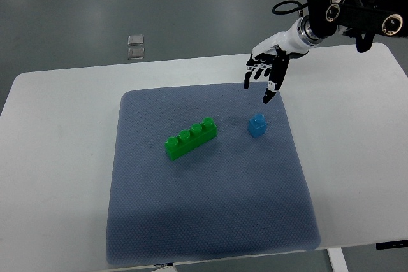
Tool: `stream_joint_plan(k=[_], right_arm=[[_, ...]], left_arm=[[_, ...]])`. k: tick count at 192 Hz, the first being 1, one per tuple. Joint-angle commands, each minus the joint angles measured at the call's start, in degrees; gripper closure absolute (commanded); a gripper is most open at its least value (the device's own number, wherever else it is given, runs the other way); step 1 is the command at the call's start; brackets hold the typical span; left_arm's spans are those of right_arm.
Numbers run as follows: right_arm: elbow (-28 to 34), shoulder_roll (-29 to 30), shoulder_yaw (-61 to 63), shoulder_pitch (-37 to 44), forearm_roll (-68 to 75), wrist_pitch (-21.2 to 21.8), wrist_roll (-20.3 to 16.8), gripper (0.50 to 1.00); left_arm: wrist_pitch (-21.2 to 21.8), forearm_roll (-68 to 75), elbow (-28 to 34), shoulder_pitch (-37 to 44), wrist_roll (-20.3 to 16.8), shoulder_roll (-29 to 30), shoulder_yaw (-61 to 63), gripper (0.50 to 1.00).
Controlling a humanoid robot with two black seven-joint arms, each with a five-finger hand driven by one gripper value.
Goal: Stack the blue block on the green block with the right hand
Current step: 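Lower the right hand around the blue block and close the fingers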
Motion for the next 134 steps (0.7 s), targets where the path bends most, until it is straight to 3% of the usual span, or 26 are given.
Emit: stream_joint_plan(k=[1, 49, 134], right_arm=[[0.2, 0.6, 0.1, -1.3, 1.4, -0.5, -0.6, 0.568], [0.2, 1.9, 0.1, -5.1, 1.6, -5.7, -0.7, 0.568], [0.1, 2.6, 0.9, -9.9, 0.1, -9.5, -0.1, 0.589]], left_arm=[[0.0, 0.0, 0.0, 0.0, 0.0, 0.0, 0.1, 0.500], [0.0, 0.0, 0.0, 0.0, 0.0, 0.0, 0.0, 0.500], [0.0, 0.0, 0.0, 0.0, 0.0, 0.0, 0.1, 0.500]])
